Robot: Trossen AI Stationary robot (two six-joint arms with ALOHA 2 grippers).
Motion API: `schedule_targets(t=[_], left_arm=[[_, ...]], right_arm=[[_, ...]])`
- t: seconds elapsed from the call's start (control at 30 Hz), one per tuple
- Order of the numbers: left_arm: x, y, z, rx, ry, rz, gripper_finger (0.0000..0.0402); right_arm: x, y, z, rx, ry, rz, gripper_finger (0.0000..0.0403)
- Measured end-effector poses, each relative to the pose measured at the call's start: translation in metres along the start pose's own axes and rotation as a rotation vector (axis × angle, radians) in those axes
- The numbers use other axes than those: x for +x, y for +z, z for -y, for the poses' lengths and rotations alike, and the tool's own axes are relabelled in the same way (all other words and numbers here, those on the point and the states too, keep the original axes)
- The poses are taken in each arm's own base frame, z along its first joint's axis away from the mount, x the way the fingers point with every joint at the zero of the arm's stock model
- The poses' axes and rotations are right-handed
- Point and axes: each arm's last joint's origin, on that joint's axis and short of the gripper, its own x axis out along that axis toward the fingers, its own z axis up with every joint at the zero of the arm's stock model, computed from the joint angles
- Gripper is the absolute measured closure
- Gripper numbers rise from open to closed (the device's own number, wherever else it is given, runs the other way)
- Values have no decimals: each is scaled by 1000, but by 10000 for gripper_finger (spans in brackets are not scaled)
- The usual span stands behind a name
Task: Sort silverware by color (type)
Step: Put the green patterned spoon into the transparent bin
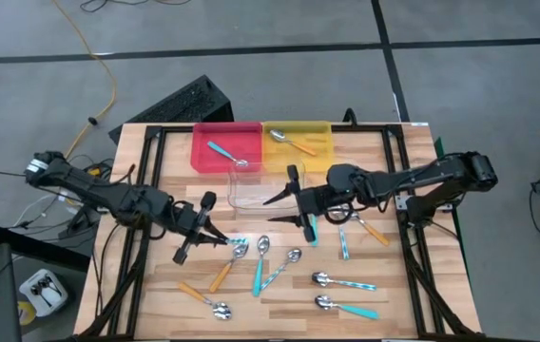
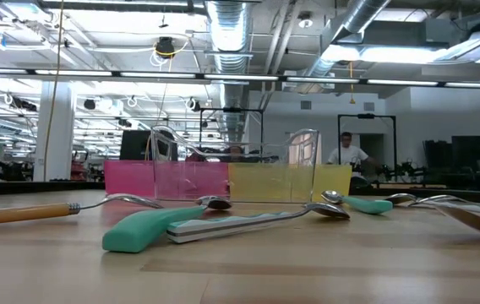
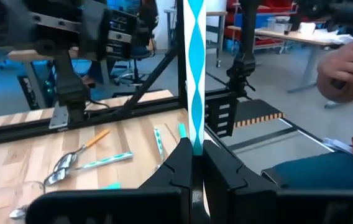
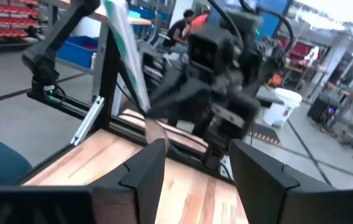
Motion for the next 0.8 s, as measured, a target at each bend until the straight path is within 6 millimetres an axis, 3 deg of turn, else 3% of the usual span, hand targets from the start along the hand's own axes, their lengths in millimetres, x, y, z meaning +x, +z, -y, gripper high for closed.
schedule_targets(t=[0.27,0.63,0.8], left_arm=[[-1,0,-18,-7,-75,10,399],[5,-1,-31,-26,-212,40,399],[16,-8,-37,-65,-236,12,399]], right_arm=[[0,4,-1,-29,4,34,169],[-1,14,0,-77,56,161,168],[18,3,-2,-86,98,202,168]])
